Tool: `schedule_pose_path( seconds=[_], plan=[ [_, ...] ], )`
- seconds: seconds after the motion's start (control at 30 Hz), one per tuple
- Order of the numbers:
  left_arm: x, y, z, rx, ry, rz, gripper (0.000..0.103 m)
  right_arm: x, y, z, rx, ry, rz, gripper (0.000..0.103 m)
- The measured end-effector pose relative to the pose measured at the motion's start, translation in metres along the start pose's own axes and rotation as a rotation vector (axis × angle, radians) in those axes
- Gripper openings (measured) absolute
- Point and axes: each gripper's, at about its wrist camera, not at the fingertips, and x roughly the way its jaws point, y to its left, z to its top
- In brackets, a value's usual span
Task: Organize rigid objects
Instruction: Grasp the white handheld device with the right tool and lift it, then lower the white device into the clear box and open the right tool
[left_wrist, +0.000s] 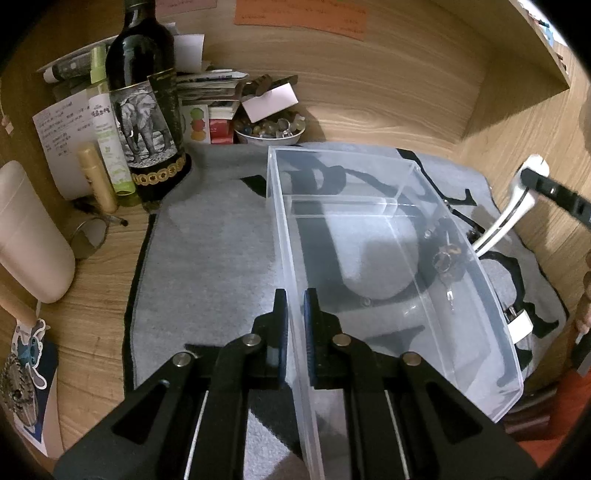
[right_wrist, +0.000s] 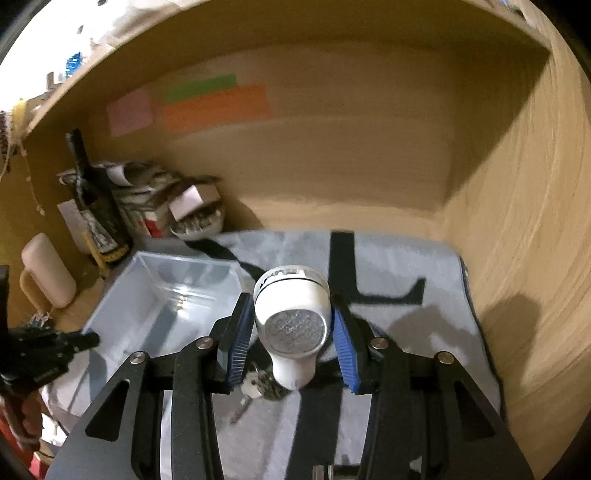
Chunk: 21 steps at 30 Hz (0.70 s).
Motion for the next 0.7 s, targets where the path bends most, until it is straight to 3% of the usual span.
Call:
schedule_pose_path(
  seconds=[0.43,0.7],
  plan=[
    [-0.002,0.002,-0.002,-0.005,-0.008,-0.014,0.009,-0.03,0.046,0.03,-0.087,-0.138,0.132,0.038],
    [-0.002,0.0,-0.003,-0.004,-0.009,-0.016,0.009,-0.003,0.079,0.022,-0.148,-0.059,0.227,0.038]
  ],
)
